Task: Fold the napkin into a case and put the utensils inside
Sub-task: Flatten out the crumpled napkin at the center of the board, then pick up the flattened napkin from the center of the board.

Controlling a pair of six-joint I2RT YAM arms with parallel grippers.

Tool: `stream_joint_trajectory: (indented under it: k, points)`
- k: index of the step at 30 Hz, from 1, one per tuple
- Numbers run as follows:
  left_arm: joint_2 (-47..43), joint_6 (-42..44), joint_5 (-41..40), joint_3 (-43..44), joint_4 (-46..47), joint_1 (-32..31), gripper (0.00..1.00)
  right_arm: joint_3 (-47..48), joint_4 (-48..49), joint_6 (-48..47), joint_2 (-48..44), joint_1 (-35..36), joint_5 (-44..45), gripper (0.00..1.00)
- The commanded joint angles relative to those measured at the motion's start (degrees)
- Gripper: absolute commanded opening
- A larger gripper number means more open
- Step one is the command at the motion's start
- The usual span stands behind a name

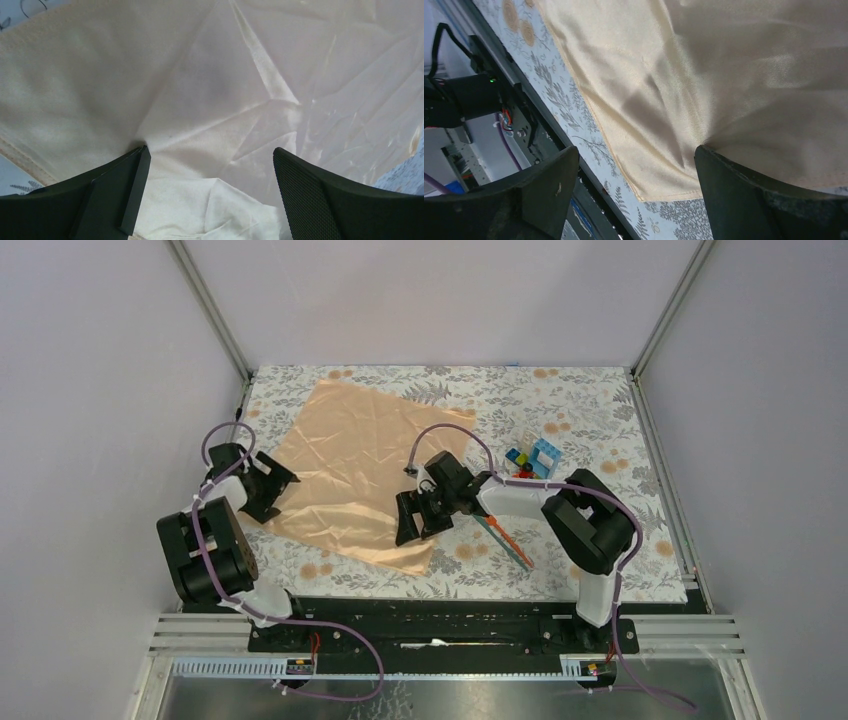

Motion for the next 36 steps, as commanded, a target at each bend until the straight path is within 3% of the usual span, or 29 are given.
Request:
stream_joint_trajectory:
  k: [1, 4, 9, 13, 18, 23, 27, 30, 34, 36]
  points:
    - [-3.64, 2.43, -0.44, 0.70, -2.48, -1.99, 0.99, 2.03, -9.46, -1.79, -4.40, 1.66, 4.69, 0.93]
    - [-7.01, 2.65, -1.73, 0.99, -4.06, -4.38, 0.99, 4.52, -11.71, -2.38, -4.67, 2.93, 5.70, 0.93]
    - [-11.84, 0.44, -1.14, -2.61, -4.58, -4.82, 0.99, 4.52, -8.52, 1.27, -0.29, 3.83, 0.18, 0.94]
    - [-13.93, 1.36, -1.03, -4.17, -6.06, -4.85, 0.99, 2.27, -8.75, 1.07, -0.25, 3.54, 4.80, 0.94]
    - [-19.54, 1.99, -3.02, -5.32, -8.32, -6.12, 0.99, 1.72, -15.89, -2.24, -1.75, 2.56, 18.14, 0.94]
    - [-23.46, 1.18, -5.09, -5.46, -8.64, -8.95, 0.99, 6.97, -18.29, -7.78, -6.31, 4.19, 12.38, 1.00]
    - [-24.38, 2.37, -7.01, -3.95, -8.81, -10.26, 0.99, 15.48, -29.14, -11.35, -7.51, 7.56, 13.04, 1.00]
    - [-25.40, 3.86, -9.98, -2.03, -9.69, -10.50, 0.99, 10.65, -28.25, -17.53, -12.29, 12.25, 17.29, 1.00]
    - [-28.81, 4.83, -11.80, -2.36, -8.70, -10.79, 0.99, -1.48, -21.79, -33.38, -22.18, 20.40, 22.84, 1.00]
    - [-30.51, 5.94, -12.88, -3.05, -8.09, -11.00, 0.99, -2.79, -21.07, -34.97, -24.13, 21.10, 26.55, 1.00]
